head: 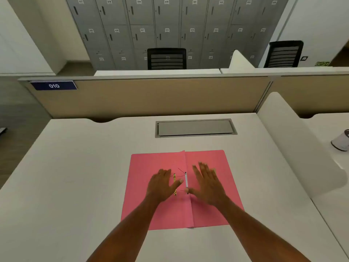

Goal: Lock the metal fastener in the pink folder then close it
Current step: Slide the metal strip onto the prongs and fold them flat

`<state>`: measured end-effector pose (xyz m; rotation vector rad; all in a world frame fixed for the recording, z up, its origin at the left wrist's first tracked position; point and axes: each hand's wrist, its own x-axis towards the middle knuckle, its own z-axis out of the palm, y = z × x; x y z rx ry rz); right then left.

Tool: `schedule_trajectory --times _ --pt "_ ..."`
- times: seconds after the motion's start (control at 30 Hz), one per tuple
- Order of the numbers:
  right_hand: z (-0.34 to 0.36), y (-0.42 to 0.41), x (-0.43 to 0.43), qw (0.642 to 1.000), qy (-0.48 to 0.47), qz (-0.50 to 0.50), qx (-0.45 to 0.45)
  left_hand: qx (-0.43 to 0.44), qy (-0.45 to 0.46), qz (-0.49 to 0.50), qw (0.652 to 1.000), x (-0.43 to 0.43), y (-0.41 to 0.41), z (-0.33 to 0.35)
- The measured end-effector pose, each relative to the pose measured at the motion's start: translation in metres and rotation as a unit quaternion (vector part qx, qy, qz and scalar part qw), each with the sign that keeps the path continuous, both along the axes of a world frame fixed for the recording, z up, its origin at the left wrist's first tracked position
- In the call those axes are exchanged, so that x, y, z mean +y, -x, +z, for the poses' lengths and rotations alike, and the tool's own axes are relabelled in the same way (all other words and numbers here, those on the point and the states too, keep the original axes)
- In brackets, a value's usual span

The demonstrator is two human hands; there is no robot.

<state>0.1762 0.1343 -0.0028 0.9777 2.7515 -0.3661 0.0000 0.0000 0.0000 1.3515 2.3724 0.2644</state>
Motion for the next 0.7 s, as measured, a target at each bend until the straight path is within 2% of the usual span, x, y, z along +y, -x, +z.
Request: schedule_trajectory --times 0.1,0.23,0.4,0.53,0.7 --pt "-0.007 -0.003 -0.007 1.0 0.027 -0.005 -0.014 -0.022 -0.015 0.014 1.0 -0.002 -0.002 -0.003" --pt "-0.016 -0.003 -0.015 0.997 0.07 -0.016 -0.013 -0.003 -0.017 0.002 1.0 -0.006 -0.007 -0.006" --pt "-0.023 -0.006 -0.02 0.998 0.055 0.002 -0.033 -0.011 -0.028 -0.004 1.0 -0.008 -0.011 -0.015" --pt "-0.026 -0.007 -0.021 0.998 0.043 0.008 -0.037 -0.079 -0.047 0.041 0.995 -0.002 -0.016 -0.017" --pt "-0.028 -0.007 -0.022 0.999 0.034 0.019 -0.034 -0.184 -0.078 0.048 0.979 0.003 -0.026 -0.022"
